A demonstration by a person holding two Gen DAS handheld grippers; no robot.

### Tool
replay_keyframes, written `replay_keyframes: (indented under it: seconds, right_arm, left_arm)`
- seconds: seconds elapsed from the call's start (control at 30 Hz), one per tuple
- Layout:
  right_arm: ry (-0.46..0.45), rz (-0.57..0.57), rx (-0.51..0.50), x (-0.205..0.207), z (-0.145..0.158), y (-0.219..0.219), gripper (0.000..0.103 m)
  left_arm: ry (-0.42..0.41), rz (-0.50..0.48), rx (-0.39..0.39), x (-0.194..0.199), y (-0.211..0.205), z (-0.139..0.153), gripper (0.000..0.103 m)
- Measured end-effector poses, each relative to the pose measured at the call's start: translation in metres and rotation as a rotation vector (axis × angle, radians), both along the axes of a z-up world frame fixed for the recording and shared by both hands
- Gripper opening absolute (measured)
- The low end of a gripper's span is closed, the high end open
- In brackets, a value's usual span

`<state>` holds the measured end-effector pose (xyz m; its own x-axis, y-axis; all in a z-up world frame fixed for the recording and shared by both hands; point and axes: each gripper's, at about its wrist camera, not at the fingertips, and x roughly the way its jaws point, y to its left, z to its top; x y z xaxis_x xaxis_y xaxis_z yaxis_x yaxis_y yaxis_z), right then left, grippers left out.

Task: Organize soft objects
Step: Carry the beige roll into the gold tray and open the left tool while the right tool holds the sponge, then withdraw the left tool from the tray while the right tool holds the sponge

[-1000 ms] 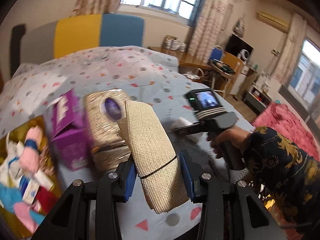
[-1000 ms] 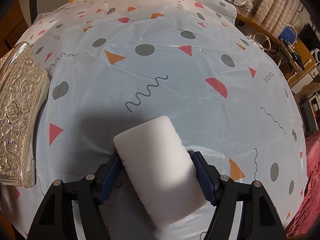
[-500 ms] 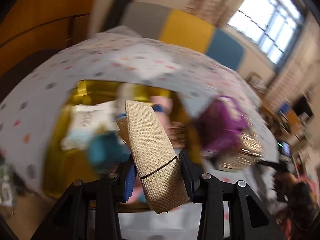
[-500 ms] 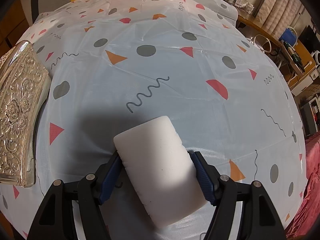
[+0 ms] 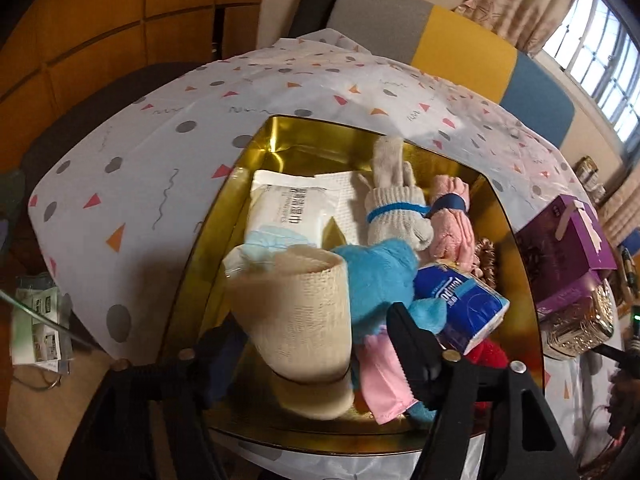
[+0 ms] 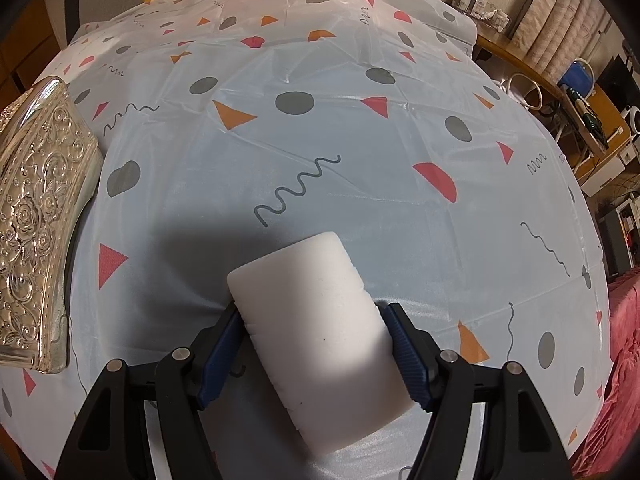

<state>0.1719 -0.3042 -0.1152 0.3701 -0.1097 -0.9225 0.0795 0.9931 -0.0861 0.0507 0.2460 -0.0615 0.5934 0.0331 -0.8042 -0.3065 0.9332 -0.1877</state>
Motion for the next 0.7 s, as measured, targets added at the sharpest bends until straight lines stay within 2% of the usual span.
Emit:
replay_keyframes:
  seconds: [0.27, 0.5, 0.7]
  right_arm:
    - [-0.004, 0.009, -0.014, -0.002, 0.0, 0.002, 0.071]
    - [-0.004, 0.021, -0.029, -0.002, 0.001, 0.007, 0.069]
    - [-0.005, 0.029, -0.038, -0.003, 0.003, 0.01, 0.068]
  left_arm:
    - [-0.069, 0.018, 0.058, -0.011, -0.011, 0.023, 0.075]
    - [-0.127, -0.063, 0.091, -0.015, -0.044, 0.046, 0.078]
    - [-0.139, -0.131, 0.122, -0.015, -0.07, 0.054, 0.078]
